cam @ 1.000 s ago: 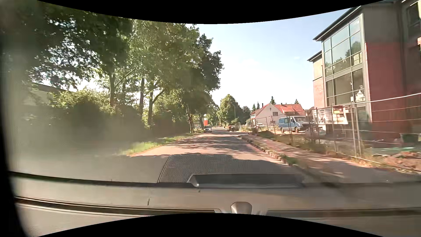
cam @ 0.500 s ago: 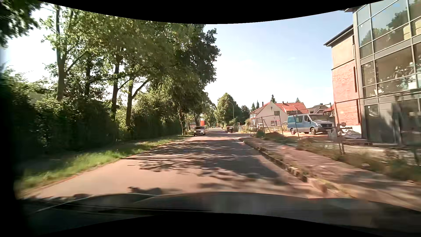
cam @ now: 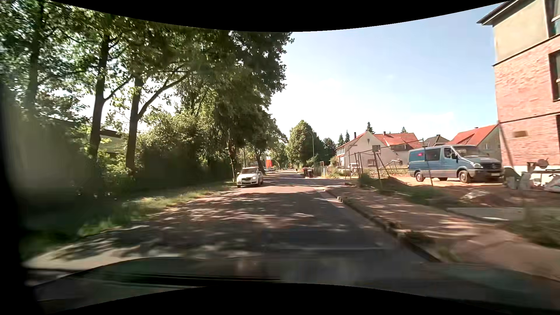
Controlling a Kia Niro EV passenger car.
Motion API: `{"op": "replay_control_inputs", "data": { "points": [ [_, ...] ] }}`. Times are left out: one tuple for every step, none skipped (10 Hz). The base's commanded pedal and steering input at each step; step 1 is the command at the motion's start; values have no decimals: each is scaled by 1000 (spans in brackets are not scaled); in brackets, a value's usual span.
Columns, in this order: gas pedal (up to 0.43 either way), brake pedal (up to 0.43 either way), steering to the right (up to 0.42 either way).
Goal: Follow the waypoints while adhering to traffic rules and regulations
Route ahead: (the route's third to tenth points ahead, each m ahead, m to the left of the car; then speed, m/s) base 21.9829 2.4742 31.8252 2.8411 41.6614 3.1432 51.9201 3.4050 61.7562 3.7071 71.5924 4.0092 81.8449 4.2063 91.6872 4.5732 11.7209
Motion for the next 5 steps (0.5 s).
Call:
{"op": "replay_control_inputs", "data": {
  "points": [
    [189,6,-10],
    [189,6,-10],
    [189,6,-10],
    [189,6,-10],
    [189,6,-10]
  ]
}}
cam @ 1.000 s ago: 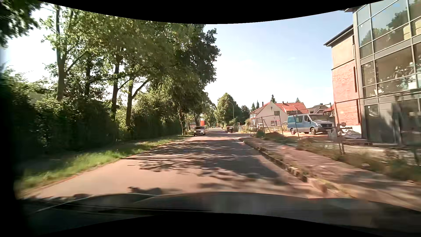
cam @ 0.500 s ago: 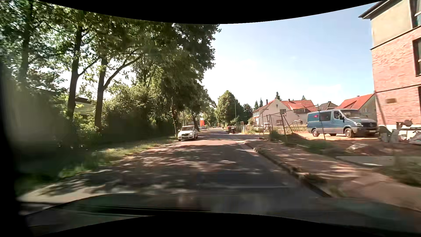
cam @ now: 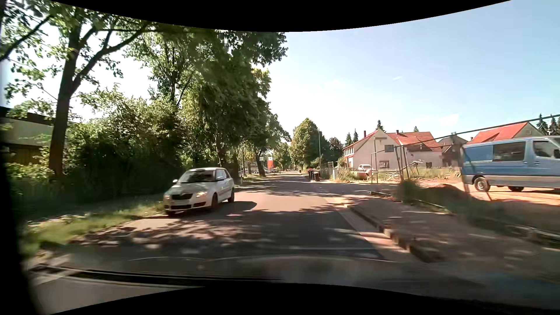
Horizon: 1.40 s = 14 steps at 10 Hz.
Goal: Follow the waypoints while adhering to traffic rules and regulations
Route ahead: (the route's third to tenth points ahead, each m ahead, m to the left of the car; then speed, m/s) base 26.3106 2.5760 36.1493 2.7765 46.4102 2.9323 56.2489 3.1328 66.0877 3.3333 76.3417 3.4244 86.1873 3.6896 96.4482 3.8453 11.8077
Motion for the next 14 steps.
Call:
{"op": "replay_control_inputs", "data": {
  "points": [
    [189,6,-10],
    [189,6,-6],
    [189,6,-4],
    [189,6,-4],
    [189,6,-3],
    [189,6,-3],
    [189,6,-3],
    [189,6,-3],
    [189,6,-3],
    [189,6,-4],
    [189,6,-3],
    [177,6,-3],
    [177,6,-4],
    [177,6,-3]
  ]
}}
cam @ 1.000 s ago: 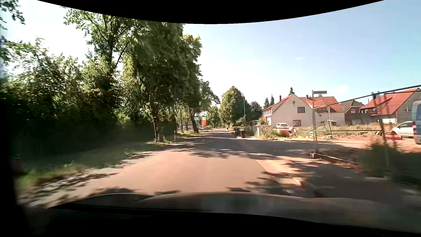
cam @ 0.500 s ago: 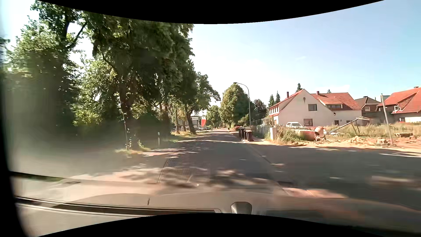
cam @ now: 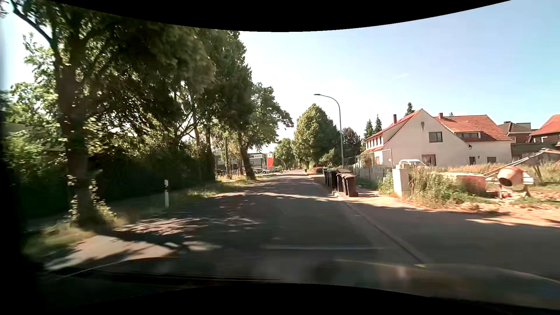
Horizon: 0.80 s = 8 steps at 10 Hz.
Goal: Follow the waypoints while adhering to traffic rules and regulations
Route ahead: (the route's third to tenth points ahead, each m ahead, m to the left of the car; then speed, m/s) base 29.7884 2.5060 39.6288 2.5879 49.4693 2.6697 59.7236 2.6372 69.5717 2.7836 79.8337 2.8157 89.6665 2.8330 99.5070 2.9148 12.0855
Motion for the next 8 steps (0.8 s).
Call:
{"op": "replay_control_inputs", "data": {
  "points": [
    [177,6,-3],
    [177,6,-3],
    [177,6,-3],
    [177,6,-3],
    [177,6,-3],
    [177,6,-3],
    [177,6,-3],
    [177,6,-3]
  ]
}}
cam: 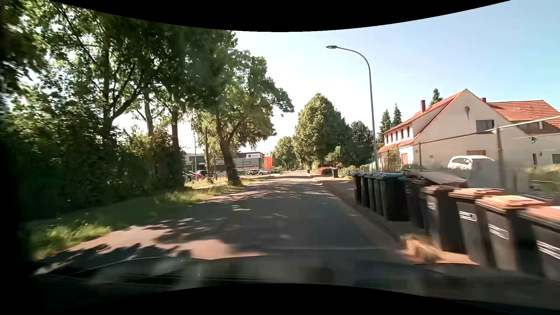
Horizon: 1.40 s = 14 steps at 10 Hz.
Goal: Follow the waypoints while adhering to traffic rules and regulations
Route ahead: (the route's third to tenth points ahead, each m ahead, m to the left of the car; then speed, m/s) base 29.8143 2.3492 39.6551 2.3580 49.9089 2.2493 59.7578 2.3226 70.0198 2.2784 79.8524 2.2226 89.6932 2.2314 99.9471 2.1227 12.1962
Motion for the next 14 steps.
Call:
{"op": "replay_control_inputs", "data": {
  "points": [
    [177,6,-2],
    [189,6,1],
    [177,6,1],
    [157,6,1],
    [150,6,1],
    [150,6,0],
    [150,6,-1],
    [169,6,-1],
    [169,6,-1],
    [169,6,-1],
    [177,6,1],
    [177,6,2],
    [177,6,2],
    [177,6,2]
  ]
}}
